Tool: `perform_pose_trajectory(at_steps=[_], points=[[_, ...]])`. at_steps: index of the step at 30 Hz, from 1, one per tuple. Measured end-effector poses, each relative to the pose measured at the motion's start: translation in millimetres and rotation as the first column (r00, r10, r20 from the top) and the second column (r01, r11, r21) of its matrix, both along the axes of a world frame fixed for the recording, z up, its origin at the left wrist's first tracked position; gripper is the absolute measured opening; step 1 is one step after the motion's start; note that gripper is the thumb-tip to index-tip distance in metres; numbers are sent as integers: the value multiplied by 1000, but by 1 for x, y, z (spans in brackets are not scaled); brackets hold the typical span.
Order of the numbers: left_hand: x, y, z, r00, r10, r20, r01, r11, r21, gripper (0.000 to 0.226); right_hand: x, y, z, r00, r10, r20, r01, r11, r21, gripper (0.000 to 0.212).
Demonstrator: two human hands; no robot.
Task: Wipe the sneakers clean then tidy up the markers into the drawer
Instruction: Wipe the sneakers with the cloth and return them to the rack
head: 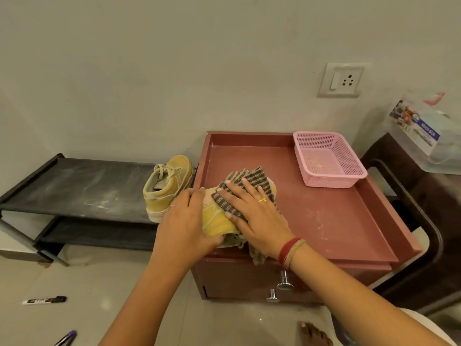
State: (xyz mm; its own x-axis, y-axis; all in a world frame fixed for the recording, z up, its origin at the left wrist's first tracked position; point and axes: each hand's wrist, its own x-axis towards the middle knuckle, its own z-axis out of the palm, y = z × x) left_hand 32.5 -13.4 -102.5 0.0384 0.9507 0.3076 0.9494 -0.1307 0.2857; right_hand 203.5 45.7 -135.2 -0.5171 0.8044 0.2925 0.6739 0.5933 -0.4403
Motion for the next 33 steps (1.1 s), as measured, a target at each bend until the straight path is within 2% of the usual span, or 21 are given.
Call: perform_pose_trajectory(at_steps=[1,3,5,8,9,11,13,16,17,19,20,21,24,25,27,28,29,31,33], points=[[0,0,0,1000,-4,0,4,1000,3,90,1,5,-4,1000,-8,18,8,1000,14,52],[-1,0,1,1000,3,10,-3,1000,-2,91,7,16,-1,972,-173,-157,160,983,-95,55],[0,0,1,1000,4,12,-4,1000,-6,91,12,19,1,946,-242,-215,208,963,-171,50],[0,2,1,1000,-2,16,2,1000,-5,91,8,9,-1,989,-40,-140,29,996,-81,49],[-1,2,1,1000,1,20,-1,1000,-4,91,9,10,-3,988,-33,-151,20,996,-83,49],[-1,2,2,1000,9,28,-9,1000,-2,91,13,19,-1,946,-203,-254,155,968,-196,48],[-1,1,2,1000,12,28,-12,1000,-2,92,16,21,-1,920,-300,-252,237,938,-253,48],[-1,2,2,999,10,32,-9,1000,-4,92,11,14,-5,971,-121,-206,87,982,-170,45],[0,2,2,999,12,35,-12,1000,-6,92,11,16,-7,961,-133,-241,91,980,-178,45],[-1,3,2,999,15,36,-15,1000,-5,92,12,23,-4,892,-288,-349,205,945,-255,49],[0,3,2,999,16,34,-15,1000,-6,92,12,24,-3,875,-335,-349,247,929,-274,50],[0,3,2,999,14,31,-14,1000,-8,92,11,22,-3,892,-326,-313,249,933,-261,50],[0,4,2,999,15,43,-15,1000,-11,93,7,17,-5,959,-140,-245,93,977,-194,45],[0,4,2,999,19,50,-19,1000,-11,93,8,19,-6,947,-148,-285,93,976,-198,43],[-1,4,2,998,25,55,-24,1000,-7,94,10,28,-4,860,-304,-409,207,942,-265,42],[-1,3,2,998,25,51,-24,1000,-10,94,12,30,-3,833,-356,-424,252,926,-282,43],[-1,2,2,999,24,46,-23,1000,-14,94,12,29,-2,846,-350,-402,256,928,-270,44],[-1,3,2,999,24,48,-24,1000,-15,94,10,24,-3,922,-237,-306,173,960,-220,46],[-1,4,2,998,26,52,-26,1000,-14,94,10,26,-5,914,-233,-331,159,958,-237,46]])
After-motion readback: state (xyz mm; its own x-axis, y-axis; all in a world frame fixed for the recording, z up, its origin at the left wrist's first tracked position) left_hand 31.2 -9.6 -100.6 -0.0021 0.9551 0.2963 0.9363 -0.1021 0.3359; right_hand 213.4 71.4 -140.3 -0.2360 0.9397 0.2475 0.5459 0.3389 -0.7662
